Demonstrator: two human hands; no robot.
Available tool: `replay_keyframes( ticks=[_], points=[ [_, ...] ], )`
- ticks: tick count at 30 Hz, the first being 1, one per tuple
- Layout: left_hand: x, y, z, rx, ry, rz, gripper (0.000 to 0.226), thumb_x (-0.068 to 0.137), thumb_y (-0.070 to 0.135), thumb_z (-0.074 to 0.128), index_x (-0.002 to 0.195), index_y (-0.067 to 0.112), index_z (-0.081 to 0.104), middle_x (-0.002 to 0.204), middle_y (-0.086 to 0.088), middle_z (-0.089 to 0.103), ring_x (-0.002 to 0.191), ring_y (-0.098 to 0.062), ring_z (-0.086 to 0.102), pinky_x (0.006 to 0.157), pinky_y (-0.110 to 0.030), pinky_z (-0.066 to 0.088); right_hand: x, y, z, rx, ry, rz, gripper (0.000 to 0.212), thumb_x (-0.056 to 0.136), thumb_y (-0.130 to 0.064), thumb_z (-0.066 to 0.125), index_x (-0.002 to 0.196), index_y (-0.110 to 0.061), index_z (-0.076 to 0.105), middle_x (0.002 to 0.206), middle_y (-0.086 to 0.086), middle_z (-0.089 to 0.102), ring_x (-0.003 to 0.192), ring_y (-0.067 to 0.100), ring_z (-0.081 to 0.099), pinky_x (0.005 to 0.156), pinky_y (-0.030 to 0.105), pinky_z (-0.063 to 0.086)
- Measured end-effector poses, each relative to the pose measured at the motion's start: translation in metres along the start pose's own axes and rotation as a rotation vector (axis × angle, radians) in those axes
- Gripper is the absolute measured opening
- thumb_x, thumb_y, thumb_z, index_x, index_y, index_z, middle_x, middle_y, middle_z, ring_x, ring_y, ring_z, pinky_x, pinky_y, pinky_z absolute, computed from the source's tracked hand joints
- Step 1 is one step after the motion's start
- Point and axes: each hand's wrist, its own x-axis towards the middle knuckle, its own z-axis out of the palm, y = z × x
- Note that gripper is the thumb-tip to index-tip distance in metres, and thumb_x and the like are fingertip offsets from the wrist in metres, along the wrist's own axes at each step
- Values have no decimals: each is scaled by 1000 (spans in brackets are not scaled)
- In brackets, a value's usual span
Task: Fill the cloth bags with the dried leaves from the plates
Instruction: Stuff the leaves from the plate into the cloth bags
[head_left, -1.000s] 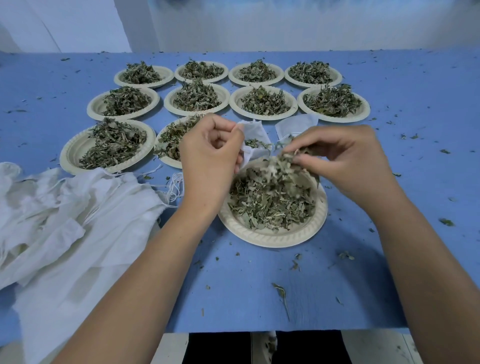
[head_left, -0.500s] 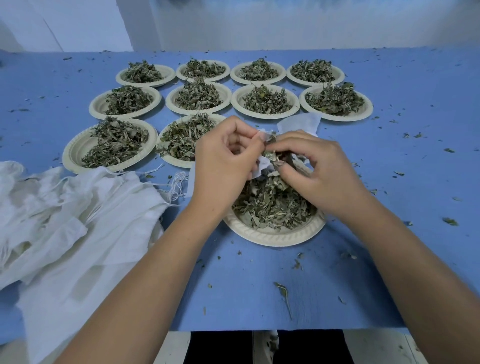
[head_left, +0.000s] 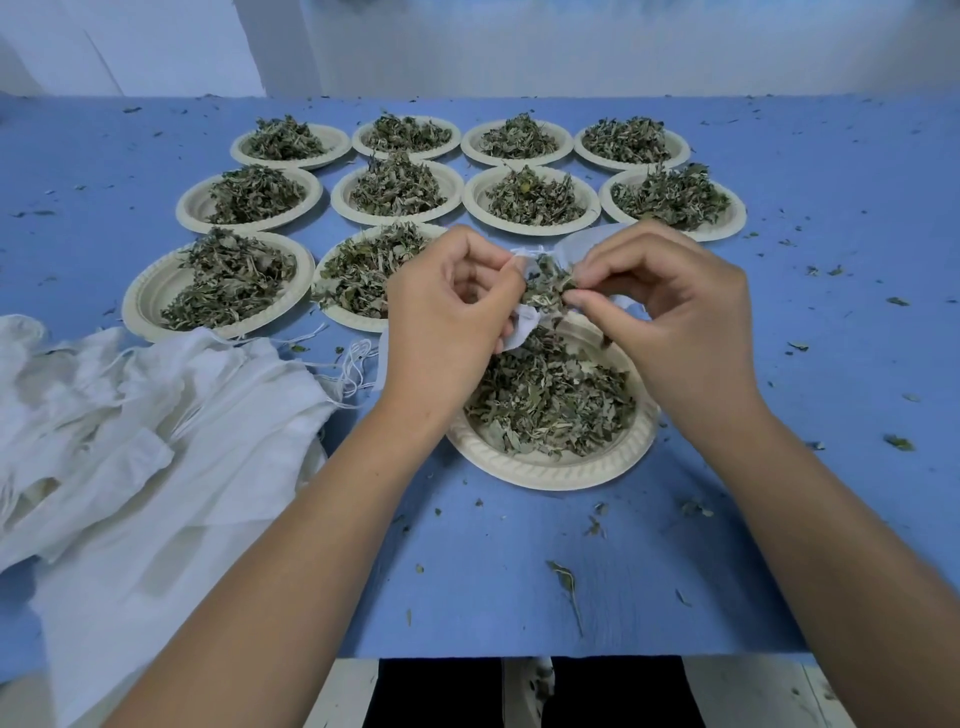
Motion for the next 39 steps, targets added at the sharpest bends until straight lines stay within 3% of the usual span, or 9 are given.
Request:
replay_keyframes(
  ticks=[6,11,14,19,22,27,30,32,39],
  points=[
    [-4,2,3,5,-75,75,17,90,10,67,76,18,61,54,5,58,43,-8,54,41,-19,44,-2,2,10,-315,-117,-154,22,74,12,62,89,0,73,87,6,70,89,21,59,80,19,47],
    [0,0,0,13,18,54,15,92,10,65,78,14,61,54,-1,59,41,-9,54,42,-19,44,3,2,-5,-70,-263,101,27,85,-9,59,111,-14,64,109,-5,59,98,14,50,78,23,44],
    [1,-1,0,20,41,45,15,92,9,65,78,13,60,54,-3,60,41,-10,53,43,-19,44,5,4,-8,42,-285,199,33,83,1,66,113,-10,58,113,4,49,93,17,54,76,26,50],
    [1,-1,1,28,17,23,17,91,8,66,76,14,60,54,-1,58,42,-9,54,43,-20,44,2,3,-3,84,-89,138,15,77,6,73,85,-4,64,84,8,59,77,13,60,76,21,51],
    [-1,1,3,22,-16,38,19,90,10,67,74,18,60,53,2,58,43,-9,54,42,-19,43,0,2,-1,-62,-40,17,10,79,3,71,83,-6,70,80,3,65,75,11,63,74,19,51],
    [-3,3,4,38,-82,78,19,89,10,69,75,21,61,54,8,58,45,-7,53,43,-21,44,0,1,5,-338,-233,-124,23,73,5,60,90,-2,73,87,0,68,86,24,63,78,29,50],
    [-2,2,2,3,-35,49,20,90,9,67,75,22,62,54,6,59,43,-7,54,41,-19,44,2,2,-3,-162,-312,5,29,80,-6,55,104,-15,70,101,-10,63,98,18,59,82,23,49],
    [-1,1,1,10,-2,47,17,91,10,66,76,18,61,54,4,59,43,-7,54,42,-19,44,4,3,-7,-41,-350,71,34,83,2,58,111,-16,66,109,-1,60,100,17,57,80,25,50],
    [-2,0,4,57,-12,50,22,90,8,66,74,21,59,55,5,58,45,-8,54,43,-19,44,0,4,-2,89,-64,104,10,79,4,72,84,-1,65,81,10,63,77,20,65,76,24,53]
  ],
)
